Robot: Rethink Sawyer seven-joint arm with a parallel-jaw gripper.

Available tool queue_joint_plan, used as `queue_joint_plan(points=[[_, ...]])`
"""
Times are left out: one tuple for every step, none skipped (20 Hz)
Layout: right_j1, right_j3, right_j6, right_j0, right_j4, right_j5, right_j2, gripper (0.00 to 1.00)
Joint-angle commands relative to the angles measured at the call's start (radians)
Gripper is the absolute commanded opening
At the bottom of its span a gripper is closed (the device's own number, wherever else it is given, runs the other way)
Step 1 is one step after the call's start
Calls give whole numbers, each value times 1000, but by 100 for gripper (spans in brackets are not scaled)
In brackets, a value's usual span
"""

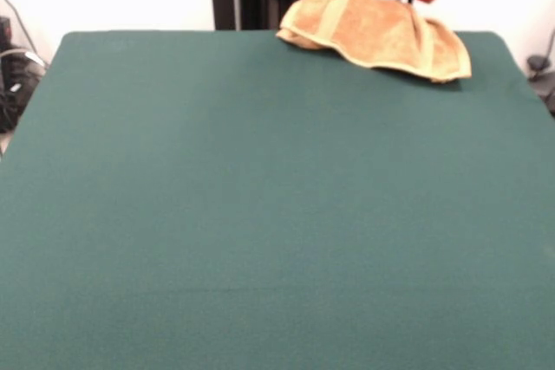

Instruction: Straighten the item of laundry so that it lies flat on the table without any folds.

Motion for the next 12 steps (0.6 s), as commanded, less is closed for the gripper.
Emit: queue_joint_plan(points=[[-36, -194, 17, -22, 4, 112, -6, 0], [-37, -198, 21, -27, 1, 116, -5, 0], [-38, -203, 25, -32, 0, 125, -4, 0], [-40, -208, 32, -39, 0, 132, -1, 0], [-43, -213, 37, -45, 5, 150, 2, 0], [-47, -220, 45, -39, 17, 155, -4, 0], [-45, -230, 47, -37, 24, 162, -7, 0], [-44, -239, 49, -39, 26, 168, -7, 0], [-44, -250, 44, -38, 28, 179, -12, 0], [-43, -260, 38, -46, 24, 191, -11, 0], [-43, -268, 33, -43, 23, 200, -18, 0], [-43, -277, 28, -41, 23, 209, -24, 0]])
